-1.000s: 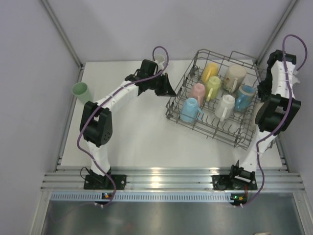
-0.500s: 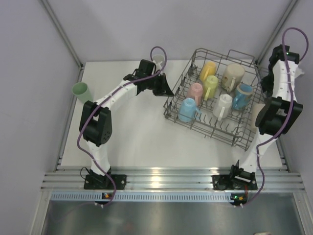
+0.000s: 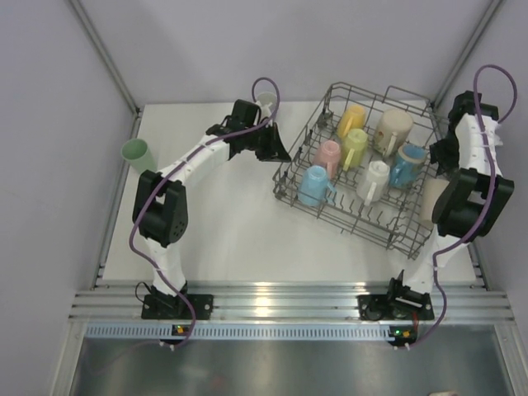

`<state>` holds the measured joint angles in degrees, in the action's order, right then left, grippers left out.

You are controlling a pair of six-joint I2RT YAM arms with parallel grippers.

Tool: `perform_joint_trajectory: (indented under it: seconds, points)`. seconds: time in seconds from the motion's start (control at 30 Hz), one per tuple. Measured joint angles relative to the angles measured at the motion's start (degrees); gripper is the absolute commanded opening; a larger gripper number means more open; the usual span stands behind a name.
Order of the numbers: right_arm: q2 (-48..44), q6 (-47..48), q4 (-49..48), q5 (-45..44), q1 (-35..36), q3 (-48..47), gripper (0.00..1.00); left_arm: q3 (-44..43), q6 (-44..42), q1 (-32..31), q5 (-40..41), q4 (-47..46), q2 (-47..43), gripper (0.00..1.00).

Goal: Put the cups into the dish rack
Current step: Grab a cup with the right arm

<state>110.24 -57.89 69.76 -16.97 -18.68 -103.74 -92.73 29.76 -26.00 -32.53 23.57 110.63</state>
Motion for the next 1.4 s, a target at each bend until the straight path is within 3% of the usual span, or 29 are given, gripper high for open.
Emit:
perform_joint_trajectory:
  seconds: [0.17,0.3,0.43,0.6,0.9,1.17,1.4]
  points:
    - [-0.1,-2.2,0.2,0.5,-1.0,0.4,0.46,0.2,-1.4,0.3,0.4,0.5,-0.2,0.00]
    - [4.6,-2.5,6.4,3.7,-1.6,-7.9,0.50,0.3,-1.2,0.2,0.2,0.3,-0.3,0.00]
    - [10.4,7.3,7.5,8.7,-2.2,-19.5,0.55,0.3,-0.6,-0.2,0.4,-0.1,-0.3,0.00]
    - [10.6,21.8,7.4,17.1,-2.6,-21.2,0.57,0.6,-0.5,0.3,0.8,0.0,-0.4,0.00]
    - [3.0,45.2,-0.2,25.2,-4.5,-8.4,0.51,1.2,-1.0,0.9,0.8,-0.3,-0.8,0.00]
    - [0.4,47.1,-0.4,28.7,-5.1,-6.1,0.52,1.2,-2.0,1.6,-0.1,0.2,-0.9,0.00]
    - [-12.6,60.3,-0.4,29.7,-3.2,3.5,0.53,1.1,-2.5,1.7,-0.2,0.1,-0.9,0.00]
